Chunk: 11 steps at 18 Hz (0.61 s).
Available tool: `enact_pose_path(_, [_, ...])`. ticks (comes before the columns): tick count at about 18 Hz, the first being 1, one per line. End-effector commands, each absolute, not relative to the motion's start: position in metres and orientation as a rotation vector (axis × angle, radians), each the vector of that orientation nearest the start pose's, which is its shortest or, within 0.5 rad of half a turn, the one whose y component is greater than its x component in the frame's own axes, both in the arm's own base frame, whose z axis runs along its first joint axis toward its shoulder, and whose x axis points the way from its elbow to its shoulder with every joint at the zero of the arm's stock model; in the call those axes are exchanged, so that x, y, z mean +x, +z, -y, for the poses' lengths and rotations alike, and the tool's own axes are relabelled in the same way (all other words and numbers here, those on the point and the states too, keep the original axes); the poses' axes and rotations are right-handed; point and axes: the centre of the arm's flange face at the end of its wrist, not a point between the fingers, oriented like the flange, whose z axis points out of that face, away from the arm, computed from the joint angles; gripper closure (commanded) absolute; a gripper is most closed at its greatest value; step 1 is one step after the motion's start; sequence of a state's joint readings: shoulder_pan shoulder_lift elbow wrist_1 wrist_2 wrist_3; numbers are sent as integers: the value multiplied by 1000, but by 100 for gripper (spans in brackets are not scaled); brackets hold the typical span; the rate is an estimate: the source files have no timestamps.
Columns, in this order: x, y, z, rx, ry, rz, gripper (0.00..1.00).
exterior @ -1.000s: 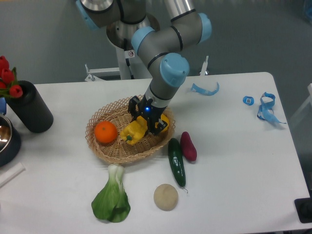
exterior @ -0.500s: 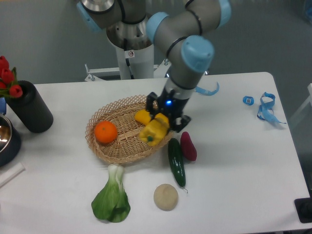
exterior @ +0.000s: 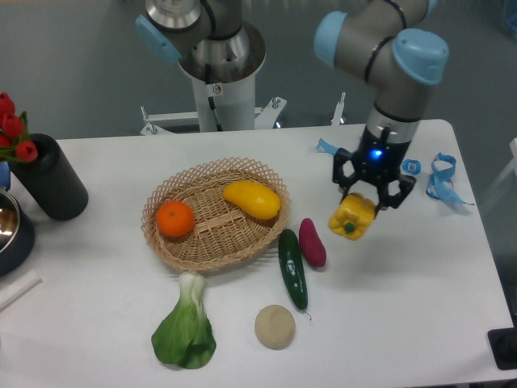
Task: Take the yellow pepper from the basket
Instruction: 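Lift the yellow pepper out of the basket and carry it aside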
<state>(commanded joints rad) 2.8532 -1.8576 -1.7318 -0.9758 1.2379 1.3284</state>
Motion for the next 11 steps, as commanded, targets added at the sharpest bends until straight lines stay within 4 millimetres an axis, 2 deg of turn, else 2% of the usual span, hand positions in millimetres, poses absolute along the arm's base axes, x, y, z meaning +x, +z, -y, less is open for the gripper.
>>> enact_pose_path(6, [-529,310,-321,-2912,182,-109,59])
enact_pose_path(9, [-538,311,-326,-2958,220,-109,59])
enact_pose_path(11, [-535,314,-342,-3012,262,-150,58])
